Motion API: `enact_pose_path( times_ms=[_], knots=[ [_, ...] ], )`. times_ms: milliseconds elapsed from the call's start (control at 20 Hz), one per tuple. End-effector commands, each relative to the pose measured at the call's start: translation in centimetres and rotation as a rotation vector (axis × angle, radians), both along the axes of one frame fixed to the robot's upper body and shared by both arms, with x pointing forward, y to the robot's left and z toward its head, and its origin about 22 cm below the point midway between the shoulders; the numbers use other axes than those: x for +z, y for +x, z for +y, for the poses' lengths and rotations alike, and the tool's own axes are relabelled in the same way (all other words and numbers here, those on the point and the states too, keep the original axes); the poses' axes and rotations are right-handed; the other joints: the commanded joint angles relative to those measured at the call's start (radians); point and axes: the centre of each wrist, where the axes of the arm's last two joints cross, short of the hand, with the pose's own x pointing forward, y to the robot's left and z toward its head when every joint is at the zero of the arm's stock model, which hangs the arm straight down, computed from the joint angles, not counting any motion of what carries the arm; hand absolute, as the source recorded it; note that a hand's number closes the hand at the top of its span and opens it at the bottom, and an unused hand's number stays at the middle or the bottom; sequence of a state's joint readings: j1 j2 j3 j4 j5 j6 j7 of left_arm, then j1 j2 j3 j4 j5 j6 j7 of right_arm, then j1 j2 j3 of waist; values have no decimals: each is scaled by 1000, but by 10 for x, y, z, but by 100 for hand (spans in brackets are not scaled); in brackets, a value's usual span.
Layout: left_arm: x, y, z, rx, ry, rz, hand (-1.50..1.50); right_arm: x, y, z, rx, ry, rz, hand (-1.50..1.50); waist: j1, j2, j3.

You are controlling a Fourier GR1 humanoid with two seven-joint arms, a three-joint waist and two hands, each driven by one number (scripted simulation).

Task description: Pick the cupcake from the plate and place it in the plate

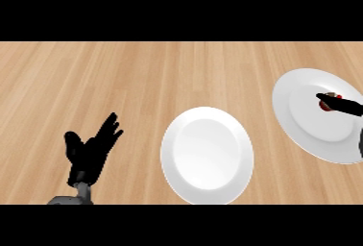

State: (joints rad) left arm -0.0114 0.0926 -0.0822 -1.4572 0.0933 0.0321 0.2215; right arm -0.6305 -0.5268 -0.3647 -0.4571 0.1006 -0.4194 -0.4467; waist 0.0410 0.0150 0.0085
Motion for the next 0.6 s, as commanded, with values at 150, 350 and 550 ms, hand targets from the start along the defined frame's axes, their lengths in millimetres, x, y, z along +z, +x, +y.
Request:
enact_pose_path(
  times_ms=[150,350,550],
  knots=[
    [-17,-1,9,26,1,54,0,-18,-24,-25,-35,149,-142,-150,-21,-3,-6],
    [-3,1,14,36,-5,35,0,-4,-57,-74,48,247,-143,-150,-31,-9,-6],
    [-3,-24,21,33,15,55,0,-15,-75,-79,168,278,-86,-150,-36,-16,-8]
  ],
)
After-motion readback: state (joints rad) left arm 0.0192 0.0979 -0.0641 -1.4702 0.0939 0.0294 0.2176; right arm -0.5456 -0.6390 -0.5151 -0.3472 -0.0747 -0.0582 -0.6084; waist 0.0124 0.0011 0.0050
